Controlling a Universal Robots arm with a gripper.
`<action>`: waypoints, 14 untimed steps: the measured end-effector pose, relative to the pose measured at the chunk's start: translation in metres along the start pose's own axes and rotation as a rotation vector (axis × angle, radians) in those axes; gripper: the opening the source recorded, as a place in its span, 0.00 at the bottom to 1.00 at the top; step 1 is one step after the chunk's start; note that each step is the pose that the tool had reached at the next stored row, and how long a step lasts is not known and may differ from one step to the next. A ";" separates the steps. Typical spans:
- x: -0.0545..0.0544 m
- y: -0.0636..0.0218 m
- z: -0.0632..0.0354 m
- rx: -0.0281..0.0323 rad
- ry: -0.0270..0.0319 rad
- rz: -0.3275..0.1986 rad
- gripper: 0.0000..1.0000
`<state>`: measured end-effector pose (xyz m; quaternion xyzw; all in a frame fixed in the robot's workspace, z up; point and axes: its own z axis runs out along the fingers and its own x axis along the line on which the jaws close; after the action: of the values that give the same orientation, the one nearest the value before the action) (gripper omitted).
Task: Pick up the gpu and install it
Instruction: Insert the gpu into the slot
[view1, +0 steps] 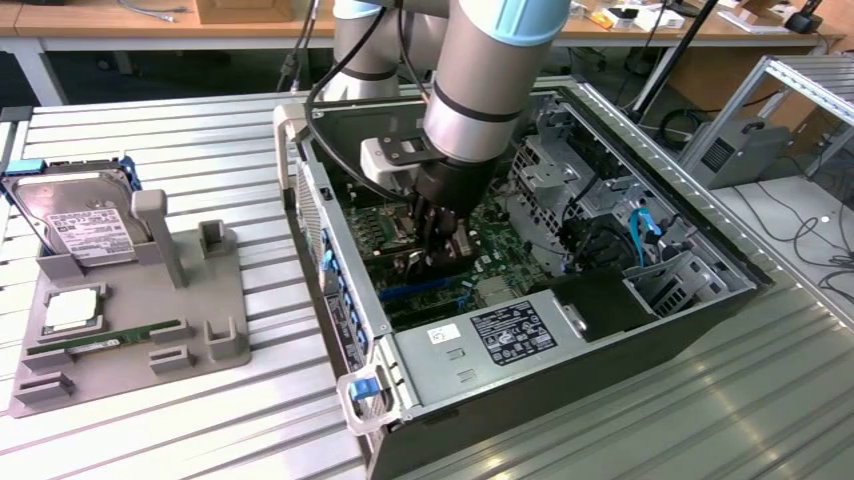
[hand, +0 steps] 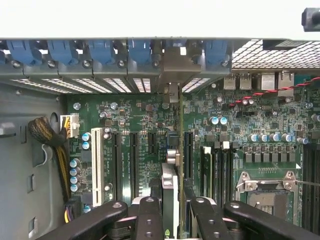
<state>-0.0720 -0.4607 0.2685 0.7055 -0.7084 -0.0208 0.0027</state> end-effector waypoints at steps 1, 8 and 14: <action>0.000 0.0000 0.0005 0.0001 -0.0002 0.000 0.27; 0.000 -0.0005 0.0026 0.0000 0.0000 0.000 0.27; 0.000 -0.0060 -0.0004 -0.0010 -0.0004 0.000 0.27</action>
<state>-0.0660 -0.4607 0.2687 0.7054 -0.7084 -0.0213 0.0029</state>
